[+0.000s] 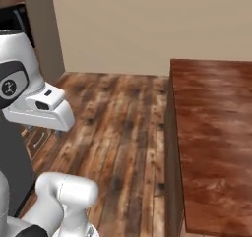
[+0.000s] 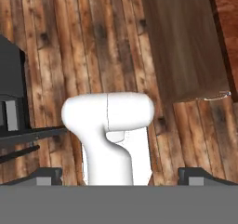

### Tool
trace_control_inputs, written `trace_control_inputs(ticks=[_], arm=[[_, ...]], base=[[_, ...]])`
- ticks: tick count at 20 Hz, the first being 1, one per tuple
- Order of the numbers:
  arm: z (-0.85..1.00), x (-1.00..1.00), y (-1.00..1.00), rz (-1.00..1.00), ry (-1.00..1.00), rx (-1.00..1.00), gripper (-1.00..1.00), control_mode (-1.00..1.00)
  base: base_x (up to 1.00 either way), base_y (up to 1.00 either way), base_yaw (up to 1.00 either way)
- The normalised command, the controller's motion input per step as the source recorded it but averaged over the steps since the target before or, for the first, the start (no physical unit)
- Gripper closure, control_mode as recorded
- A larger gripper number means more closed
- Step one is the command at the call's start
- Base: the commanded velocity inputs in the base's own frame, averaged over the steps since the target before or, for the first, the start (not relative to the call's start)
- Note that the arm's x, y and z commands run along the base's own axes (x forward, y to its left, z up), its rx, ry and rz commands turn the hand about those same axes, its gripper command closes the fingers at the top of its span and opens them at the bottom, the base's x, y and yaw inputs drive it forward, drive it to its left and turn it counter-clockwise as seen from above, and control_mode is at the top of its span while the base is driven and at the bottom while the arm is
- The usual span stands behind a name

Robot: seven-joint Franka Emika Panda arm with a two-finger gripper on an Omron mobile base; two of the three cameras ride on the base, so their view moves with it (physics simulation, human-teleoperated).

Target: Take the lemon and avocado out of the freezer and place them in the tupperware container on the counter. Then put the tupperware containing the vegetables back in the freezer.

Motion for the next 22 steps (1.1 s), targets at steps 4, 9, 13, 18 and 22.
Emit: trace_control_inputs(ticks=[4, 9, 13, 18, 22], arm=[[0.00, 0.00, 0.00, 0.00, 0.00, 0.00, -1.00, 1.00], [0.00, 0.00, 0.00, 0.00, 0.00, 0.00, -1.00, 1.00], [0.00, 0.00, 0.00, 0.00, 0.00, 0.00, -1.00, 1.00], [0.00, 0.00, 0.00, 0.00, 0.00, 0.00, -1.00, 1.00], [0.00, 0.00, 0.00, 0.00, 0.00, 0.00, -1.00, 1.00]], base=[[1.00, 0.28, 0.00], [1.00, 0.02, 0.09], [1.00, 0.08, 0.40], [0.68, 0.00, 0.81], [0.42, 0.00, 0.91]])
